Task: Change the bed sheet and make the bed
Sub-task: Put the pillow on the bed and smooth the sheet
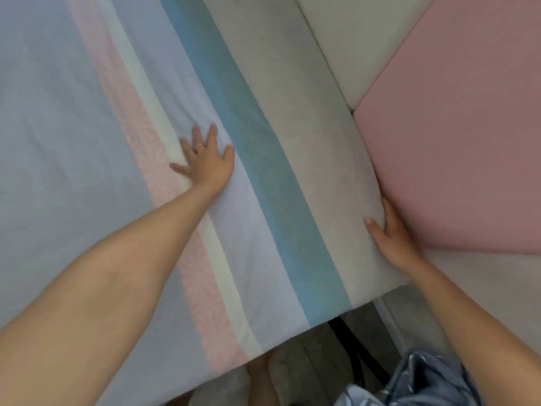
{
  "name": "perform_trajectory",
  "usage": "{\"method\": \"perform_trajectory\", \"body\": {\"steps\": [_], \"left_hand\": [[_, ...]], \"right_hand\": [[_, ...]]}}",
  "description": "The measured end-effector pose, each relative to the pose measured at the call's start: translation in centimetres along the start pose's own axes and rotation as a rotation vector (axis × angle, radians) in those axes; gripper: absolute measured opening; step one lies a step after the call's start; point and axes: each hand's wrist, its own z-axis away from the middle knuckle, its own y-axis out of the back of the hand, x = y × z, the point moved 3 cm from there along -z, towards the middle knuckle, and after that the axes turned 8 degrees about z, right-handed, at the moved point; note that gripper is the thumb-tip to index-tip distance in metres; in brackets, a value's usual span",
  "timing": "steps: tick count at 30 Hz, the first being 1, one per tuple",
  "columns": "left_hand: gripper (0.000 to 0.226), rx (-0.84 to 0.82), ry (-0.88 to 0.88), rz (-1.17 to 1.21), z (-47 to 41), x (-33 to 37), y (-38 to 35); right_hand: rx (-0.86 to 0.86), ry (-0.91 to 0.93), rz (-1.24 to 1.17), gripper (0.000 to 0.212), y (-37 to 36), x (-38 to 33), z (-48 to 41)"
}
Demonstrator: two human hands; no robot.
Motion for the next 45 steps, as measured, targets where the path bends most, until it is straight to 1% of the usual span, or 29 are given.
{"method": "perform_trajectory", "body": {"steps": [1,3,5,7,9,10,12,13,15,17,18,20,22,25,28,29,30,32,33,34,35,36,37,38,40,43,45], "left_hand": [[0.060,-0.034,-0.046,-0.044,-0.2,2.0,-1.0],[0.062,-0.136,-0.200,-0.125,1.4,7.0,-4.4],[0.064,-0.212,-0.397,-0.173,5.2,11.3,-8.4],[0.062,-0.304,-0.623,-0.271,10.5,14.1,-12.0],[0.053,-0.486,-0.866,-0.390,16.9,15.8,-15.2],[0.051,-0.578,-0.933,-0.390,19.9,16.0,-16.4],[0.053,-0.708,-0.945,-0.231,23.9,15.9,-16.7],[0.049,-0.726,-0.923,-0.094,24.6,16.1,-16.3],[0.039,-0.678,-0.910,0.132,23.7,16.4,-14.6],[0.040,-0.579,-0.979,0.225,20.8,16.6,-12.4],[0.041,-0.539,-1.000,0.220,19.2,16.7,-11.5],[0.042,-0.476,-1.023,0.102,16.1,17.0,-9.8],[0.038,-0.435,-1.000,-0.008,13.3,17.2,-8.4],[0.038,-0.343,-0.986,-0.048,10.3,17.7,-6.8],[0.038,-0.289,-0.940,-0.068,8.5,19.1,-5.4],[0.038,-0.276,-0.918,-0.067,7.9,19.6,-5.0],[0.039,-0.260,-0.906,-0.056,7.6,20.1,-4.6],[0.039,-0.184,-0.946,-0.049,7.1,20.9,-3.9],[0.039,-0.134,-0.964,-0.052,6.9,21.0,-3.7],[0.038,-0.101,-0.973,-0.071,6.7,21.4,-3.7],[0.039,-0.088,-0.975,-0.098,6.5,21.6,-3.6],[0.039,-0.103,-0.980,-0.155,6.1,21.9,-3.9],[0.038,-0.137,-0.981,-0.251,5.7,22.0,-4.4],[0.038,-0.171,-0.973,-0.349,5.2,22.0,-4.8],[0.041,-0.235,-0.931,-0.453,3.9,22.0,-5.5],[0.042,-0.273,-0.866,-0.423,3.0,21.8,-5.6],[0.040,-0.293,-0.881,-0.408,2.8,21.8,-5.8]], "right_hand": [[0.022,-0.023,-0.048,0.078,-0.4,0.9,1.0],[0.047,-0.079,-0.074,0.082,-1.0,3.1,2.6],[0.066,-0.125,-0.101,0.084,-1.3,4.5,3.4],[0.061,-0.128,-0.121,0.086,-1.6,4.9,3.5],[0.046,-0.157,-0.106,0.086,-1.7,5.5,3.5],[0.029,-0.167,-0.083,0.083,-1.9,5.6,3.5],[0.006,-0.194,-0.060,0.068,-2.3,5.5,3.3],[0.016,-0.203,-0.095,0.062,-2.1,5.4,3.1],[0.059,-0.206,-0.160,0.056,-1.5,4.5,3.0],[0.077,-0.235,-0.176,0.036,-0.6,3.8,3.0],[0.070,-0.228,-0.168,0.031,-0.1,3.5,2.7],[0.029,-0.211,-0.197,0.028,0.9,2.8,1.5],[0.004,-0.196,-0.317,0.023,1.7,1.9,-0.3],[-0.049,-0.270,-0.496,0.025,2.2,0.5,-2.0],[-0.056,-0.343,-0.711,0.014,2.7,-1.1,-3.0],[-0.075,-0.350,-0.760,0.015,2.9,-1.7,-3.5],[-0.113,-0.350,-0.767,0.019,3.0,-2.2,-3.7],[-0.198,-0.295,-0.759,0.025,3.0,-3.4,-4.3],[-0.232,-0.261,-0.734,0.040,3.1,-3.8,-4.4],[-0.262,-0.232,-0.712,0.061,3.2,-4.2,-4.5],[-0.283,-0.207,-0.684,0.076,2.9,-4.5,-4.7],[-0.277,-0.189,-0.655,0.080,3.2,-4.8,-4.7],[-0.263,-0.179,-0.634,0.077,3.2,-5.0,-4.8],[-0.224,-0.187,-0.617,0.070,3.3,-5.2,-5.0],[-0.154,-0.207,-0.658,0.055,3.0,-5.1,-5.1],[-0.129,-0.198,-0.826,0.023,2.9,-4.5,-4.9],[-0.106,-0.251,-1.000,0.005,3.5,-4.5,-5.3]]}}
